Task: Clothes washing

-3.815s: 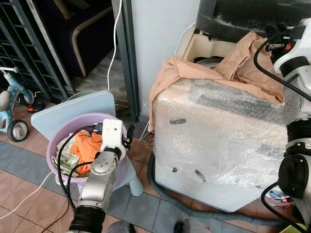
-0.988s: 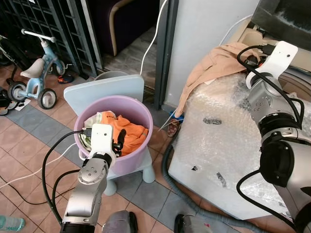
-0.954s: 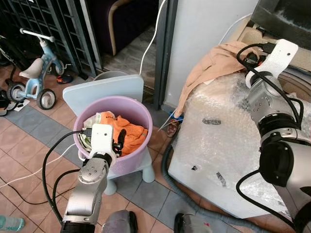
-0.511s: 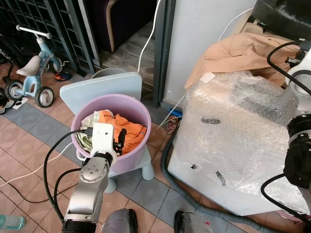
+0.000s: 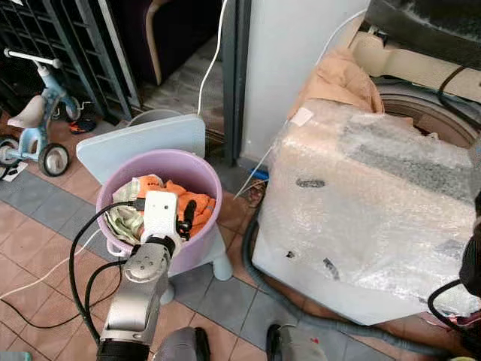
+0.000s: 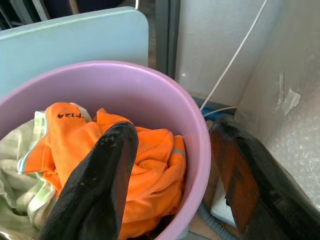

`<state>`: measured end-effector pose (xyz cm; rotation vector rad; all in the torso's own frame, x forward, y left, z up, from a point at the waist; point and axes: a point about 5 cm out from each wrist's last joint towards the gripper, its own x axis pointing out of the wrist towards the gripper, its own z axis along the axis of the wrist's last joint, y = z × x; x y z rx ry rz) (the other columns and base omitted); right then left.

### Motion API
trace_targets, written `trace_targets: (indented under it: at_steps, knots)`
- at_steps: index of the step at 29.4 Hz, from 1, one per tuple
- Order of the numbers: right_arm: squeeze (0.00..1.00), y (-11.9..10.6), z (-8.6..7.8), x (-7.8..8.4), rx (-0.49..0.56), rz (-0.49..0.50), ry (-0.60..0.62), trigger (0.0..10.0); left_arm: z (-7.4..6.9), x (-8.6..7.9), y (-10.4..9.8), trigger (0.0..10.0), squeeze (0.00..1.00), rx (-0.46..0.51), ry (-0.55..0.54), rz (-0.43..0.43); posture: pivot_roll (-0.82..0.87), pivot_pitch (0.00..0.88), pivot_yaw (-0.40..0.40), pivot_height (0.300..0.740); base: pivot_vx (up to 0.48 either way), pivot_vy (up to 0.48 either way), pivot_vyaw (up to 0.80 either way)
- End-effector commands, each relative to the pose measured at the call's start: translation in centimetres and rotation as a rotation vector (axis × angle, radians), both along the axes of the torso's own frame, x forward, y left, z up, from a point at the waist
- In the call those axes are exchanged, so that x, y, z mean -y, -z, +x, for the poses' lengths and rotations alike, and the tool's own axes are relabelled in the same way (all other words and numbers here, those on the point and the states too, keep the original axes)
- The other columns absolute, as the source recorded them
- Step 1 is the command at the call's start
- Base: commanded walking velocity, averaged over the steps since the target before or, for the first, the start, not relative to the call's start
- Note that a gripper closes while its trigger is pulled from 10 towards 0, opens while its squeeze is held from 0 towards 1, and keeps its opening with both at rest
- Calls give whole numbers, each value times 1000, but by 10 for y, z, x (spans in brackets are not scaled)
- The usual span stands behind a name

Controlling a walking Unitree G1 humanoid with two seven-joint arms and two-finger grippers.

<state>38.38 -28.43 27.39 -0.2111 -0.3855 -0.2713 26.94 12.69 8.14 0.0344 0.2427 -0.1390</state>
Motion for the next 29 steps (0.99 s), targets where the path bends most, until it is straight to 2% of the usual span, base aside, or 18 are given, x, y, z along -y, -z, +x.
trace_targets:
  at_steps: [1, 2, 3, 4, 5, 6, 8, 9, 10, 11, 12, 17, 20, 21, 26, 27, 28, 29]
  knots:
    - [1000, -4, 3, -18, -1, -28, -152, 10000, -1, -4, 3, 10000, 0, -9, -3, 16, 1, 86, 10, 740, 0, 0, 0]
    - [1000, -4, 3, -18, -1, -28, -152, 10000, -1, -4, 3, 10000, 0, -9, -3, 16, 1, 86, 10, 740, 0, 0, 0]
    - [1000, 14, 7, -56, -81, -119, -386, 10000, 1, -2, 2, 10000, 0, -5, 1, 13, 2, 82, 10, 740, 0, 0, 0]
    - [1000, 26, 8, -69, -131, -184, -437, 10000, 1, -1, 1, 10000, 0, -4, 4, 11, 5, 81, 10, 740, 0, 0, 0]
    - [1000, 34, 7, -76, -158, -220, -463, 10000, 1, 0, 1, 10000, 0, -4, 5, 11, 5, 81, 10, 740, 0, 0, 0]
    - [1000, 34, 7, -76, -158, -220, -463, 10000, 1, 0, 1, 10000, 0, -4, 5, 11, 5, 81, 10, 740, 0, 0, 0]
    - [1000, 49, 10, -82, -213, -210, -446, 10000, 0, 1, 1, 10000, 0, -8, 13, -2, 13, 85, 8, 740, 0, 0, 0]
    - [863, 61, 13, -91, -265, -187, -436, 10000, -3, 3, 1, 10000, 0, -16, 28, -20, 20, 89, 5, 740, 0, 0, 0]
    - [224, 64, 15, -97, -286, -184, -436, 10000, -4, 3, 1, 10000, 0, -18, 32, -25, 23, 91, 4, 740, 0, 0, 0]
    - [224, 64, 15, -97, -286, -184, -436, 10000, -4, 3, 1, 10000, 0, -18, 32, -25, 23, 91, 4, 740, 0, 0, 0]
    - [0, 66, 17, -107, -304, -182, -456, 10000, -6, 2, 0, 10000, 0, -15, 33, -25, 31, 96, 0, 740, 0, 0, 0]
    - [0, 63, 28, -139, -376, -242, -427, 10000, -12, -2, 1, 10000, 0, -23, 15, -22, 48, 108, -22, 740, 0, 0, 0]
    - [0, 62, 30, -145, -394, -273, -408, 10000, -12, -1, 1, 10000, 0, -24, 9, -24, 52, 107, -29, 740, 0, 0, 0]
    - [0, 58, 32, -148, -396, -304, -365, 10000, -11, 0, 1, 10000, 0, -22, 6, -24, 57, 103, -36, 740, 0, 0, 0]
    - [0, 53, 35, -143, -416, -349, -306, 10000, -12, 0, 2, 10000, 0, -26, -2, -27, 54, 102, -42, 740, 0, 0, 0]
    - [0, 57, 35, -133, -458, -379, -268, 10000, -12, 0, 2, 10000, 0, -30, -5, -29, 47, 101, -44, 740, 0, 0, 0]
    - [0, 60, 35, -120, -494, -362, -224, 10000, -11, 1, 3, 10000, 0, -32, -3, -30, 38, 97, -45, 740, 0, 0, 0]
    - [0, 60, 35, -120, -494, -362, -224, 10000, -11, 1, 3, 10000, 0, -32, -3, -30, 38, 97, -45, 740, 0, 0, 0]
